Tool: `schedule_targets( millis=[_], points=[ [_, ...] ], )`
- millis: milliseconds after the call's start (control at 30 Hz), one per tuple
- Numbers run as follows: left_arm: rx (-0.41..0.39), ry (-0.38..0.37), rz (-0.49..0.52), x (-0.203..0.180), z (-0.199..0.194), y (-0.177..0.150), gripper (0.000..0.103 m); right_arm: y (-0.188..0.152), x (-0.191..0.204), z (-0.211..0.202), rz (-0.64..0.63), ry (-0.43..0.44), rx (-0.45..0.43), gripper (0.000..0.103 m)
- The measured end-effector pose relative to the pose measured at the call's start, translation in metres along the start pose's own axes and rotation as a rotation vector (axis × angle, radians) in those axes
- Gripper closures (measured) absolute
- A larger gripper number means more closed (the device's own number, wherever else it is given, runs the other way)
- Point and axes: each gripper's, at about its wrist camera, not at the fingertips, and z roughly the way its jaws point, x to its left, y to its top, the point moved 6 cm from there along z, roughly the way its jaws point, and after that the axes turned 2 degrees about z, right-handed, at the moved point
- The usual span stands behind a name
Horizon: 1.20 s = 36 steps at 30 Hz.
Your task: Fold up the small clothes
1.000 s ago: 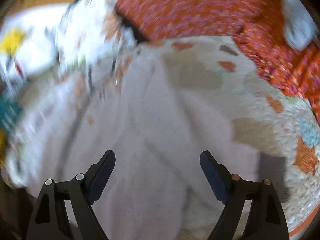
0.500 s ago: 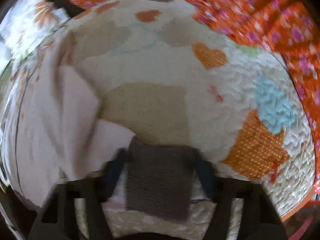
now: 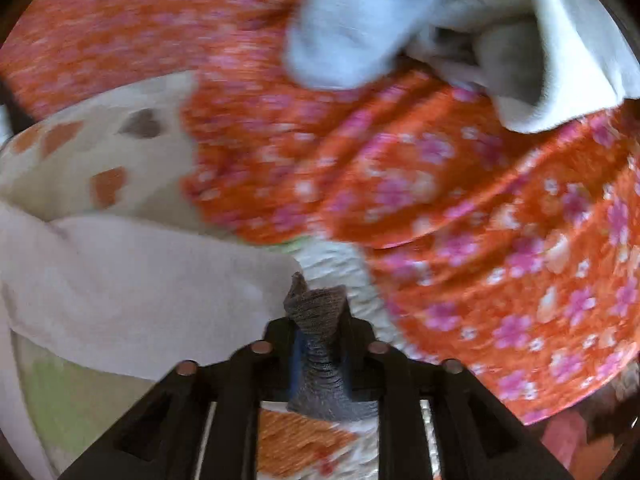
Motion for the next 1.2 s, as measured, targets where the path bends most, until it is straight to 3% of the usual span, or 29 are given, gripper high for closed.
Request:
schedule_targets(
  millis=[133,233,367,467,667,800,967,1067,1200],
  points=[
    [0.018,-0.001,0.004,-0.001,0.006,-0.003,0.026,-0.003,0.007,-0.016,0.037,0.146,-0.002,0.055],
    [0.032,-0.015,-0.004,-0.001,0.011,-0.007,0.026,-0.025,0.048,-0.041,-0.025,0.282,0.011,0.053],
    [0.045,-0.026,-0.001,-0.002,0.016,-0.012,0.026,-0.074,0.111,-0.07,-0.081,0.517,0.088,0.051],
    [0.052,-0.028,-0.009,0.004,0.021,-0.014,0.026,-0.117,0.154,-0.079,-0.107,0.639,0.156,0.051],
    [0.116,0.07,-0.019,0.038,0.059,-0.028,0.026,-0.174,0.209,-0.083,-0.136,0.725,0.227,0.051],
    [0.209,0.136,-0.082,0.072,0.079,-0.052,0.026,-0.187,0.217,-0.079,-0.165,0.706,0.23,0.051],
    [0.131,0.119,-0.228,0.127,0.054,-0.041,0.026,-0.198,0.216,-0.083,-0.191,0.706,0.163,0.046],
    [0.076,0.177,-0.274,0.164,0.038,-0.027,0.026,-0.2,0.212,-0.085,-0.189,0.717,0.14,0.043],
    [0.075,0.275,-0.277,0.204,0.039,-0.016,0.021,-0.203,0.219,-0.089,-0.215,0.696,0.098,0.037]
  ],
)
